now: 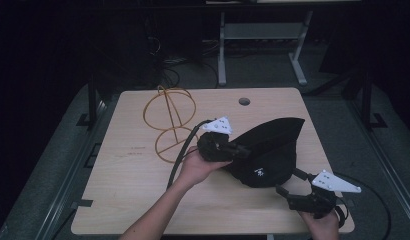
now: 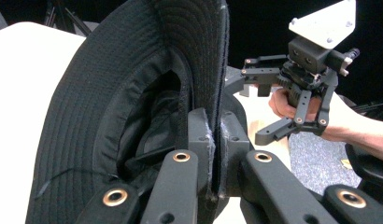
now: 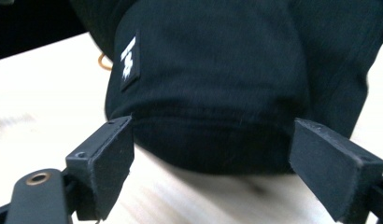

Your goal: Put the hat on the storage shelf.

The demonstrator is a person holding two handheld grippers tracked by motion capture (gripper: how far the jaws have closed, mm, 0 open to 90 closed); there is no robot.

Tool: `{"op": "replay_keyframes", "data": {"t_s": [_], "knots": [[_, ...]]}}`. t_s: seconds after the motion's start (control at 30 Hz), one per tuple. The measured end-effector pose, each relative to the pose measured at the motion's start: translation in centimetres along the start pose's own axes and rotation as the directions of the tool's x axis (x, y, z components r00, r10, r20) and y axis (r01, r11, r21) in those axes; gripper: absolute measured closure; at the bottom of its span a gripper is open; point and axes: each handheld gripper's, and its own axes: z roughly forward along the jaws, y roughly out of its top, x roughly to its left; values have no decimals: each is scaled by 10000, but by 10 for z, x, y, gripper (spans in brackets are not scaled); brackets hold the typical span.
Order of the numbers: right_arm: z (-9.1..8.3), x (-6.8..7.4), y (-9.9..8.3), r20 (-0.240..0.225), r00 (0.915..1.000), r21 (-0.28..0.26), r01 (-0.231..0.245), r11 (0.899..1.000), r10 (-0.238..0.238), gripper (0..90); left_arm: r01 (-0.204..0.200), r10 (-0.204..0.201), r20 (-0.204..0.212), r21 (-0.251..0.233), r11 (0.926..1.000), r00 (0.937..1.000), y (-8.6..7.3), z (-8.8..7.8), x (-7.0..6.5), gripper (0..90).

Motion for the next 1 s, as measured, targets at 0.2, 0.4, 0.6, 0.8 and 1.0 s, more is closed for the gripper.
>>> {"op": "replay_keyframes", "data": {"t_s": [0.2,0.4,0.6,0.8,1.0], "knots": [[3,-5,3,55,9999,-254,158,9996,-157,195,-43,45,220,-81,10000,9997,4,4,-3,859],[2,-7,1,-13,9995,-422,313,9986,-314,402,-143,147,367,-90,9999,9992,7,8,-7,859],[3,-10,-2,-13,9987,-394,514,9979,-514,665,-268,269,511,-22,9996,9983,10,13,-11,859],[5,-10,-4,65,9975,-244,705,9972,-703,831,-393,383,487,193,9990,9981,9,13,-11,857],[3,-9,-1,-31,9965,-279,832,9961,-833,849,-709,716,-120,489,9963,9974,8,7,-14,780]]}}
